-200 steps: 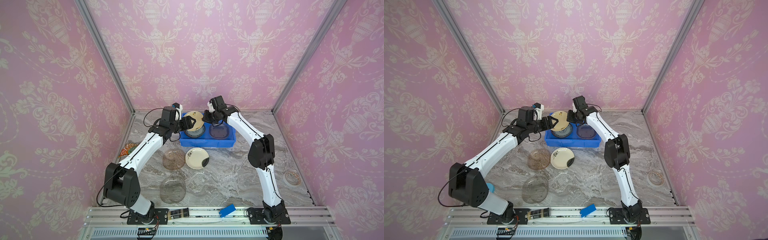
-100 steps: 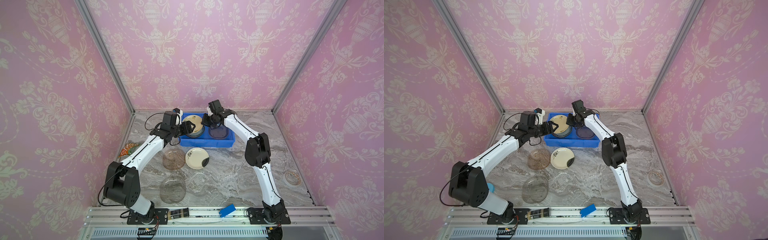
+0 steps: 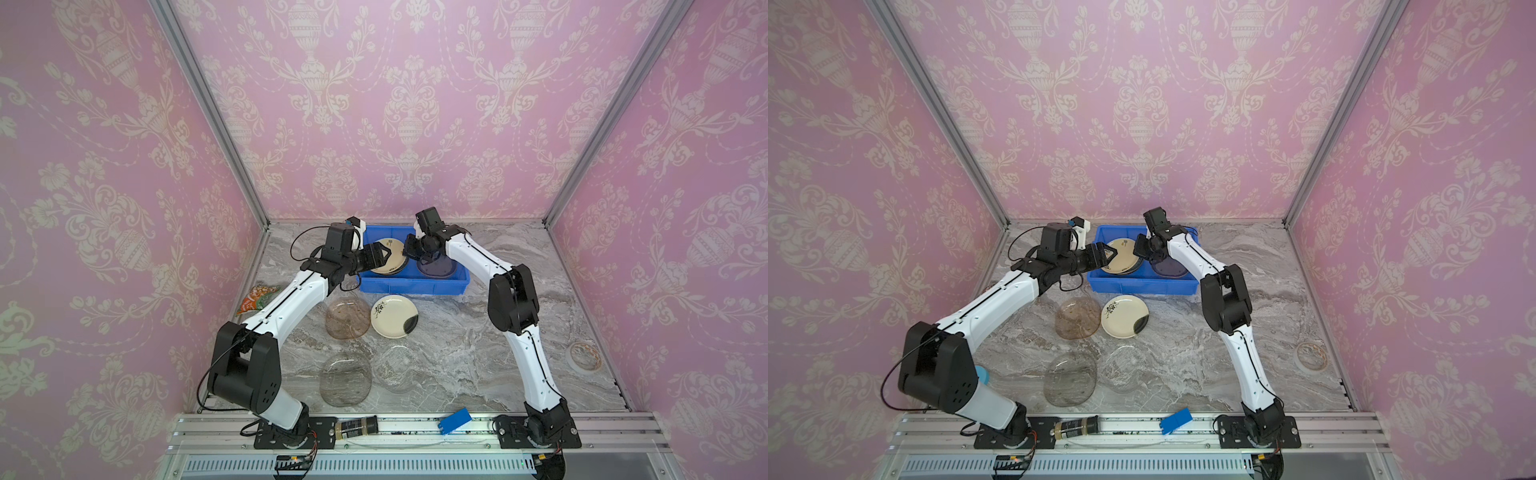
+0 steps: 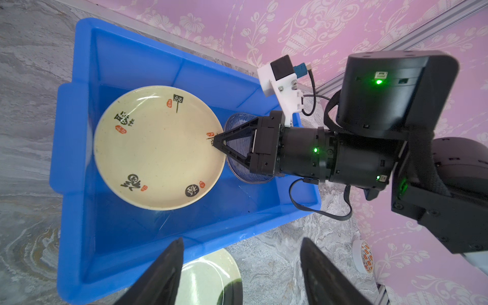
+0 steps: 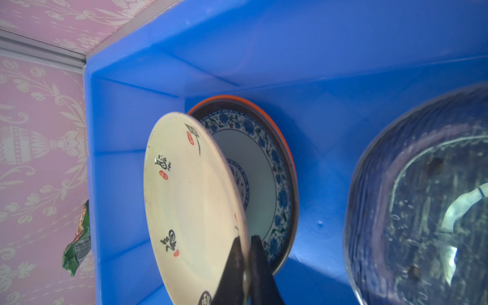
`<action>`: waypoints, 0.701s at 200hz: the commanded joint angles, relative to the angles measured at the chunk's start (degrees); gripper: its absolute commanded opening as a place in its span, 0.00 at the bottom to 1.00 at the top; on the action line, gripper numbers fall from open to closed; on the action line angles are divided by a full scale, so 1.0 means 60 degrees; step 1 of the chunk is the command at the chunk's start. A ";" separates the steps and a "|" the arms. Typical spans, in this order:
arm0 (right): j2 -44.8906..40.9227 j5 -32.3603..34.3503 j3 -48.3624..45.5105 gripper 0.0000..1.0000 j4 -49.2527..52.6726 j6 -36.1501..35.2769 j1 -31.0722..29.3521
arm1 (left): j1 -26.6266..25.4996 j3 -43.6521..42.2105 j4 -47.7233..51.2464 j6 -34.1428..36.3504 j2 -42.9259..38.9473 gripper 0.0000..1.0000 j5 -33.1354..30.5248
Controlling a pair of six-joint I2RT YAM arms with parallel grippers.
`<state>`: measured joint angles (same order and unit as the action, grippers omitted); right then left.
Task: Place the plates into the plastic bin on the countertop
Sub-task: 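Carry the cream plate into the bin and open the right gripper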
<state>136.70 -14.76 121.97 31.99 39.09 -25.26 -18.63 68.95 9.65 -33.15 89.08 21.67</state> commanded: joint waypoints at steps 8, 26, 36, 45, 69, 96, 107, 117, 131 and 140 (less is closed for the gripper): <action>0.0362 -0.0219 0.0263 0.00 -0.0195 0.0205 0.0015 | -0.0045 -0.0183 -0.0187 -0.0144 0.0139 0.72 0.0021; 0.0455 -0.0054 0.0326 0.00 -0.0173 0.0227 0.0008 | -0.0044 -0.0185 -0.0191 -0.0126 0.0165 0.72 0.0013; 0.0463 0.0089 0.0311 0.00 -0.0174 0.0224 0.0016 | -0.0044 -0.0197 -0.0195 -0.0116 0.0189 0.72 0.0021; 0.0499 0.0142 0.0347 0.00 -0.0177 0.0225 0.0016 | -0.0044 -0.0197 -0.0216 -0.0107 0.0237 0.72 0.0026; 0.0623 0.0130 0.0565 0.06 -0.0083 0.0234 0.0034 | -0.0059 -0.0270 -0.0305 -0.0130 0.0284 0.73 0.0090; 0.0559 0.0175 0.0549 0.20 -0.0060 0.0144 0.0023 | -0.0060 -0.0328 -0.0351 -0.0144 0.0315 0.73 0.0099; 0.0523 0.0268 0.0545 0.27 0.0018 0.0071 0.0021 | -0.0059 -0.0339 -0.0363 -0.0167 0.0342 0.73 0.0137; 0.0468 0.0325 0.0538 0.31 0.0098 -0.0002 0.0024 | -0.0059 -0.0355 -0.0371 -0.0191 0.0370 0.73 0.0157; 0.0287 0.0424 0.0391 0.34 0.0111 -0.0082 0.0027 | -0.0066 -0.0399 -0.0422 -0.0214 0.0342 0.73 0.0161; 0.0112 0.0528 0.0223 0.34 0.0053 -0.0125 0.0027 | -0.0060 -0.0415 -0.0436 -0.0222 0.0352 0.73 0.0171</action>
<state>139.55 -13.43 123.81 32.01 39.81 -24.99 -18.63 67.44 7.70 -33.39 90.37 21.74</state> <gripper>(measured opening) 0.333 0.731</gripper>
